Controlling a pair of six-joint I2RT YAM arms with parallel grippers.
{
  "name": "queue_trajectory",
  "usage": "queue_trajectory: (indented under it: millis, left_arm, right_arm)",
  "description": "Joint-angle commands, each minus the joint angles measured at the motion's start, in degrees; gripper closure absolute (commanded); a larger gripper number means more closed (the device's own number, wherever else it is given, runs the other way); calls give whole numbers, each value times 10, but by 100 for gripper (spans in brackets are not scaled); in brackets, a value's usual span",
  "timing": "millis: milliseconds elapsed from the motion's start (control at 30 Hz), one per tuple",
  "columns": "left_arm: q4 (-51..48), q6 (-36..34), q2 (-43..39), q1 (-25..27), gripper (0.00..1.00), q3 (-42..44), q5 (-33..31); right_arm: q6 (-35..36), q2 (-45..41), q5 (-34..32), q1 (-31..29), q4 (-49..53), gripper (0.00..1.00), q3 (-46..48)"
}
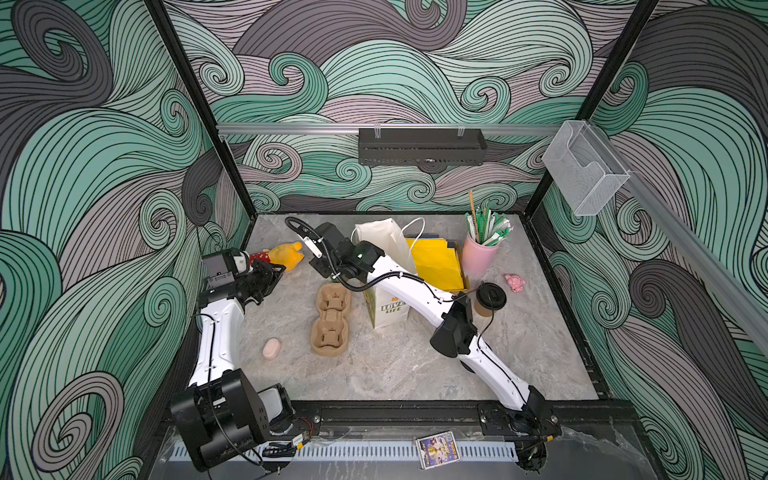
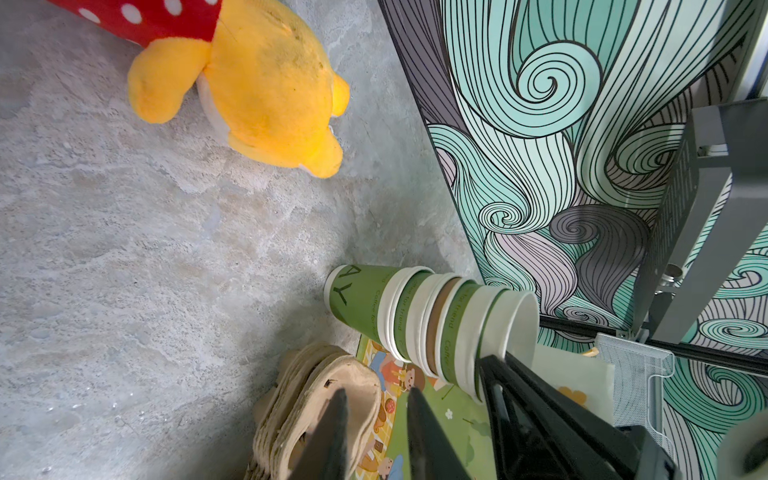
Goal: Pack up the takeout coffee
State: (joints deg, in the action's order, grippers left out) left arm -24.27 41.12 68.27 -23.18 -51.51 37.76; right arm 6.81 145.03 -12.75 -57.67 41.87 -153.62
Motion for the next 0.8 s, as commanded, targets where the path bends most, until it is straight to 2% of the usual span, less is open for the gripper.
queue_trajectory:
  millis: [0,200,400,767]
  left_arm:
    - [14,-11,4,17,71,-21,7]
    - [63,7,6,58,65,-13,31]
    - [146,49,26,68,61,8,84]
    - [241,87,85,108,56,31,128]
  right_arm:
    - [-2,-22,17,4,12,93,-8]
    - [-19,-41,32,10,23,97,-6]
    - [-35,-50,51,17,28,97,-5]
    - [-44,-48,52,20,30,98,-9]
